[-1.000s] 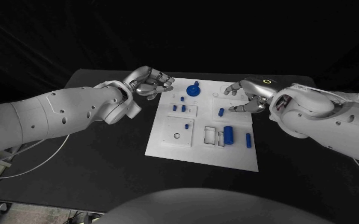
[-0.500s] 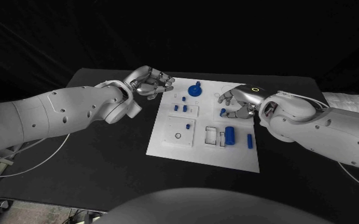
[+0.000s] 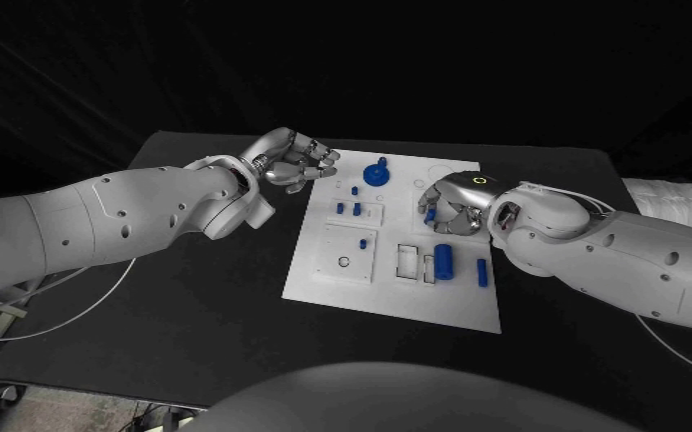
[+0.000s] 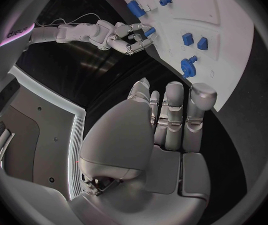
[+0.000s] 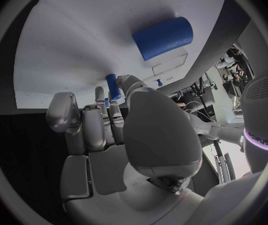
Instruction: Assemble the parts on the task board
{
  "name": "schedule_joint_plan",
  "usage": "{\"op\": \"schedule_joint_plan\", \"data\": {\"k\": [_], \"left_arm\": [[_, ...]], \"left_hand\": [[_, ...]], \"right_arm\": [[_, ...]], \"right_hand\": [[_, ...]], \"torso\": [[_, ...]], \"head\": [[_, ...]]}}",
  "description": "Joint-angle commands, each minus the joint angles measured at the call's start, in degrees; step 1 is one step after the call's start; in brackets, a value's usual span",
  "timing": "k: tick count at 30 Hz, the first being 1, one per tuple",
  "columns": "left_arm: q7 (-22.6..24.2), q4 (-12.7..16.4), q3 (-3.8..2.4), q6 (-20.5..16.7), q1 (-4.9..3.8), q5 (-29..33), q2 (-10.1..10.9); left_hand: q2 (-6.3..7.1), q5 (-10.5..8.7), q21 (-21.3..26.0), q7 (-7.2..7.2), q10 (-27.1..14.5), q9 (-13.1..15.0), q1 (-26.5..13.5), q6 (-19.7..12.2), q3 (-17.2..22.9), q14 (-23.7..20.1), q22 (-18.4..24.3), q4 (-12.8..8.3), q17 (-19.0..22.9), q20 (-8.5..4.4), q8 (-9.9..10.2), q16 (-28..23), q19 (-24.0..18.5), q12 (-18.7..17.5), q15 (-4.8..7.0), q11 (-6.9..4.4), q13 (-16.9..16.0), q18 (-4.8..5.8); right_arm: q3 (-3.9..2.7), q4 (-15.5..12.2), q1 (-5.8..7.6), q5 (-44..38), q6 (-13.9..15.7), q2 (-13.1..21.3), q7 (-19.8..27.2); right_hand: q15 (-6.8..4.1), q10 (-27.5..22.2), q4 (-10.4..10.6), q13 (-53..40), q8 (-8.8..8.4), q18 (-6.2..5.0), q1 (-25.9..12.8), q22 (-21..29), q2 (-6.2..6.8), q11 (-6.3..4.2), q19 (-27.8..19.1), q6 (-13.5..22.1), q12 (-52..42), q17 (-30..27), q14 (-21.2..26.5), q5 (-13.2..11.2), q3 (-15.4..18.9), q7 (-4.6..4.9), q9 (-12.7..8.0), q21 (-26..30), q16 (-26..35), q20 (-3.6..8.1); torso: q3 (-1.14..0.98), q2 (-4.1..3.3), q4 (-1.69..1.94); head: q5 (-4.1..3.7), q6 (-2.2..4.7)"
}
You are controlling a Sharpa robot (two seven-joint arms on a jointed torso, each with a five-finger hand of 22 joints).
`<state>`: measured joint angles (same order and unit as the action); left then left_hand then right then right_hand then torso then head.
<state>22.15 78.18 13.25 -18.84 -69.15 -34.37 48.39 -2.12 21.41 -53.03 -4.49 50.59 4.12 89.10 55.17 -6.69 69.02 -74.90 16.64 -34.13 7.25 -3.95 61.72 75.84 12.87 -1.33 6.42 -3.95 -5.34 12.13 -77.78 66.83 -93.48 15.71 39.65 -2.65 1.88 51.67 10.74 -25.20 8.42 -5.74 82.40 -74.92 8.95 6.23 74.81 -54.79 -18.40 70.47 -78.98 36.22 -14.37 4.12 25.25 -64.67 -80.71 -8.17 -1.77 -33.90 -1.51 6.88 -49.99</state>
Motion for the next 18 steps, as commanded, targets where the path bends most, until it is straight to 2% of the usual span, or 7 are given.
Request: {"op": "schedule_joint_plan", "data": {"k": [1, 5, 13, 18], "left_arm": [[0.4, 0.2, -0.04, 0.9, 0.00, -0.5, 0.0], [0.3, 0.1, -0.04, 0.8, 0.00, -0.6, 0.0], [0.1, 0.0, -0.04, 0.9, 0.00, -0.6, 0.1], [0.0, -0.2, -0.03, 1.1, 0.05, -0.6, -0.1]], "left_hand": [[-0.06, 0.16, 0.0, -0.25, 0.2, -0.1, 0.5, 0.0, -0.1, -0.4, -6.6, 0.0, -0.1, 0.04, 0.1, 0.0, -0.4, 0.2, -0.09, 0.30, 0.1, -0.97], [-0.06, 0.16, 0.0, -0.25, 0.2, -0.1, 0.5, 0.0, -0.1, -0.4, -6.6, 0.0, -0.1, 0.04, 0.1, 0.0, -0.4, 0.2, -0.09, 0.30, 0.1, -0.97], [-0.09, 0.22, 0.1, -0.31, 0.2, -0.1, 0.7, 0.0, -0.1, -0.4, -6.6, 0.0, 0.0, 0.08, 0.1, -0.1, -0.4, 0.3, -0.14, 0.31, 0.1, -0.98], [-0.09, 0.22, 0.1, -0.31, 0.2, -0.1, 0.7, 0.0, -0.1, -0.4, -6.6, 0.0, 0.0, 0.08, 0.1, -0.1, -0.4, 0.3, -0.14, 0.31, 0.1, -0.98]], "right_arm": [[-0.01, 0.6, -0.26, -1.5, -2.1, -0.4, 0.1], [-0.02, 0.7, -0.41, -1.4, -2.0, -0.5, 0.3], [-0.03, -0.1, -0.50, -1.0, -0.8, 0.0, 0.9], [-0.04, -0.6, -0.48, -0.8, 0.3, 0.4, 1.1]], "right_hand": [[-0.24, 1.7, -1.0, -0.4, 1.53, 0.26, 0.7, -8.0, -0.23, -0.45, -0.4, -1.9, -0.6, -0.1, 0.4, 0.8, -0.8, 0.26, 1.6, 0.1, 0.3, 0.29], [-0.77, 3.9, -2.6, -1.5, 3.68, 0.29, 0.5, -8.0, -0.45, -1.24, -0.4, -2.5, -2.3, 0.1, 0.3, 1.3, -1.2, 0.49, 4.9, -0.4, 0.2, 0.73], [-1.64, 5.5, -5.2, -4.2, 7.34, 0.40, -0.6, -8.1, -1.09, -2.35, -0.3, -1.2, -4.9, 0.4, -0.1, 2.4, -2.3, 1.06, 12.3, -1.3, 0.1, 1.55], [-1.82, 5.6, -5.9, -4.9, 8.21, 0.44, -0.9, -8.2, -1.26, -2.58, -0.2, -1.0, -5.4, 0.5, -0.2, 2.4, -2.9, 1.37, 14.3, -1.7, 0.0, 1.76]], "torso": [[-0.02, -0.01, -0.02], [-0.02, 0.03, -0.01], [0.00, 0.02, -0.04], [0.00, 0.01, -0.01]], "head": [[0.17, -0.01], [0.20, -0.01], [0.43, -0.01], [0.46, -0.01]]}}
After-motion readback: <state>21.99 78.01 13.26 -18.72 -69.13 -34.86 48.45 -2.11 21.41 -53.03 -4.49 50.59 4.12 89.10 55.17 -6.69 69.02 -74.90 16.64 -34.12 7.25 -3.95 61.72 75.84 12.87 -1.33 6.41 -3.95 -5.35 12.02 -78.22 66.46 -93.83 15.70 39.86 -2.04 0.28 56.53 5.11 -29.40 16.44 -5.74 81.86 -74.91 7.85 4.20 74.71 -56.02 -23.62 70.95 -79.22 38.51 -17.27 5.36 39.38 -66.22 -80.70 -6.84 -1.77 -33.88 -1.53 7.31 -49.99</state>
